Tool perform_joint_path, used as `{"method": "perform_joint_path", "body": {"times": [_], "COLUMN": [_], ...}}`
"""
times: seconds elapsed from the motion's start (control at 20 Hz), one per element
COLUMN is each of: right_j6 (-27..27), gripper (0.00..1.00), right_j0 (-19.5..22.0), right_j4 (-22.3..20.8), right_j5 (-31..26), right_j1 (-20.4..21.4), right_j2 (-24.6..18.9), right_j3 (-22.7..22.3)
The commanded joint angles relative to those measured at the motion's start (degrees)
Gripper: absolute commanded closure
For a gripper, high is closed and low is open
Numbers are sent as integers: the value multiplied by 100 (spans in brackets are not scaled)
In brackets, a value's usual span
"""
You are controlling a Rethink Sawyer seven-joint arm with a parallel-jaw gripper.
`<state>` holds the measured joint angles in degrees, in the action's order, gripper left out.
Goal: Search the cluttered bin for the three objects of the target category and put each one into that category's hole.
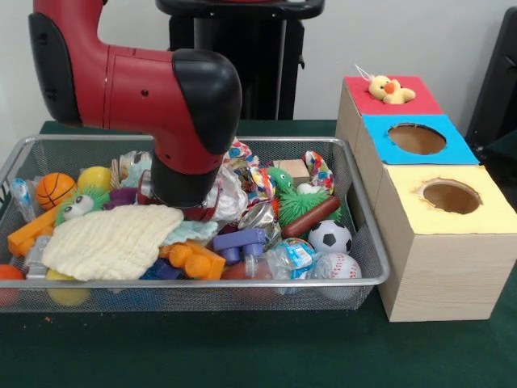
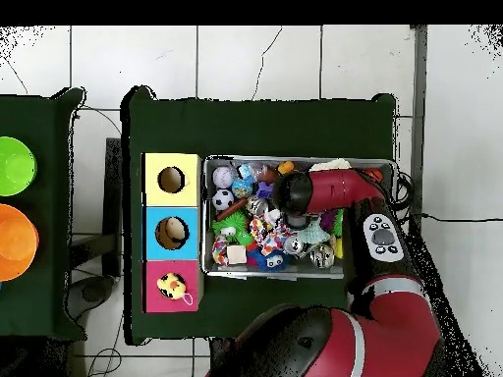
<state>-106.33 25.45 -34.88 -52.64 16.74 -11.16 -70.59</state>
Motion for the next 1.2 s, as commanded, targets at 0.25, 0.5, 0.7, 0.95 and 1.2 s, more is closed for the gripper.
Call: {"method": "perform_joint_path", "body": {"times": [0.25,0.5,0.7,0.95,1.2], "right_j6": [2781,3212,3495,3722,4092], "gripper": [0,0,0,0,0], "right_j0": [-42,-9,133,298,376], "right_j4": [-2130,-2377,-2342,-2249,-2189], "right_j5": [-312,-461,-450,-328,-513], "right_j1": [-169,189,522,818,999], "right_j2": [509,500,422,367,335], "right_j3": [810,741,520,357,310]}}
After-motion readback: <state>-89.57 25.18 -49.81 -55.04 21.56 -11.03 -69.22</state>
